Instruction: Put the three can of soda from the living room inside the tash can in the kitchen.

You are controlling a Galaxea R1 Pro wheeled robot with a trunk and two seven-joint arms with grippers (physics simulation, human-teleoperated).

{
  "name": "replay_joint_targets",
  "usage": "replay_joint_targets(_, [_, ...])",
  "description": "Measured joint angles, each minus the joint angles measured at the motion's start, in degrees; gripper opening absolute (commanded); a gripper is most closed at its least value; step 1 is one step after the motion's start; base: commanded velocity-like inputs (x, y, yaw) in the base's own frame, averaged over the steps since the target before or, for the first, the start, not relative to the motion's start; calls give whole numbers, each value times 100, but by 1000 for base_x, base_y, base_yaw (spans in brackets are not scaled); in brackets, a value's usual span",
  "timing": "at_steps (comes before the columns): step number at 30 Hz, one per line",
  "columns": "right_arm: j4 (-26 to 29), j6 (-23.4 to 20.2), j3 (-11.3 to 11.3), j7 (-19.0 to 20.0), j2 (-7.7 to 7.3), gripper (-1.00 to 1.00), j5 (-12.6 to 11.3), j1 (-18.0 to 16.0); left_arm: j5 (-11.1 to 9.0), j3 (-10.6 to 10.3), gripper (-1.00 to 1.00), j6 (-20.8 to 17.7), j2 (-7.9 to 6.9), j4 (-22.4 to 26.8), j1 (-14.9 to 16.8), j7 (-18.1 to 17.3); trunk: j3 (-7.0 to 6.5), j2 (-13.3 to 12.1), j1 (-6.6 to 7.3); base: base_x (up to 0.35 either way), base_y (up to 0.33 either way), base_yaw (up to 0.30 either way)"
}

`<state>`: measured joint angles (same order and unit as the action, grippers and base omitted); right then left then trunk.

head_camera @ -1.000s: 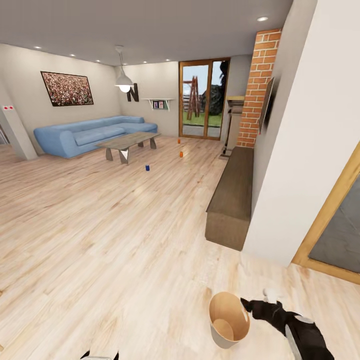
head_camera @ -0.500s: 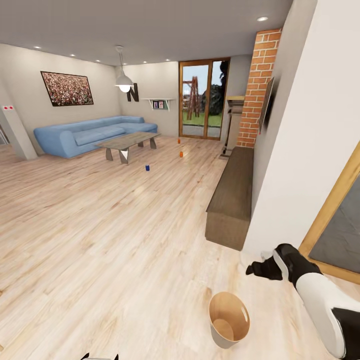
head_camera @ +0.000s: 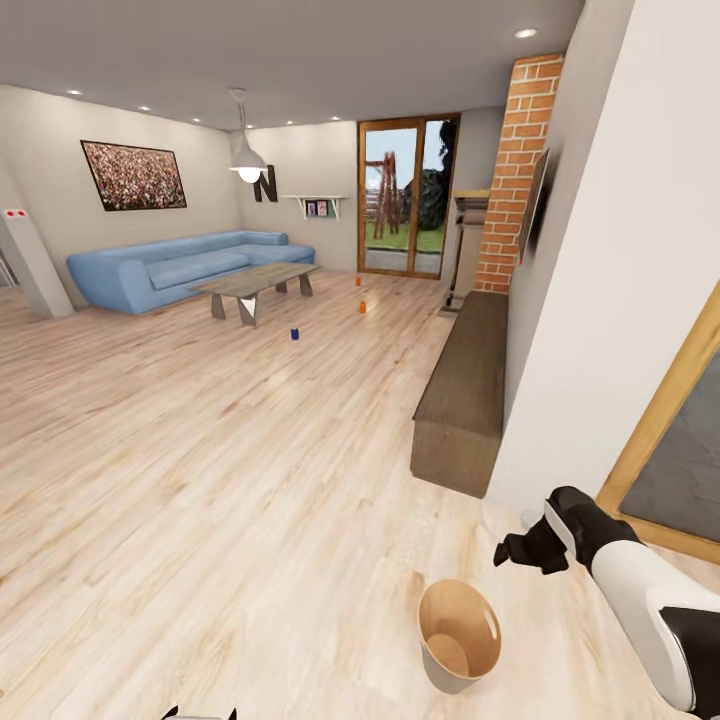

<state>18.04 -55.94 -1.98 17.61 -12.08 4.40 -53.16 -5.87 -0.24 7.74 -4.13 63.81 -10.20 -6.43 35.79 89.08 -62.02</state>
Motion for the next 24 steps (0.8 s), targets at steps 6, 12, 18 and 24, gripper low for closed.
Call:
replay_joint_targets(6, [6,-17,-16,-53,-27,100,-2,-1,-10,0,100,-84,0,0,0,-6,108,241,-132,0,0,6])
replay_joint_targets(12, [39,-19,-41,-49,-79,100,0,-6,-24,3,100,-102,0,0,0,-7,241,481,-264,0,0,93])
replay_joint_targets(18, [60,-30,-25,-32,-94,100,0,-2,-14,0,100,-105,0,0,0,-6,390,722,-395,0,0,94])
replay_joint_targets(24, [91,-37,9,-71,-85,100,13,-1,-6,-2,100,-106,0,0,0,-6,547,962,-527,0,0,30])
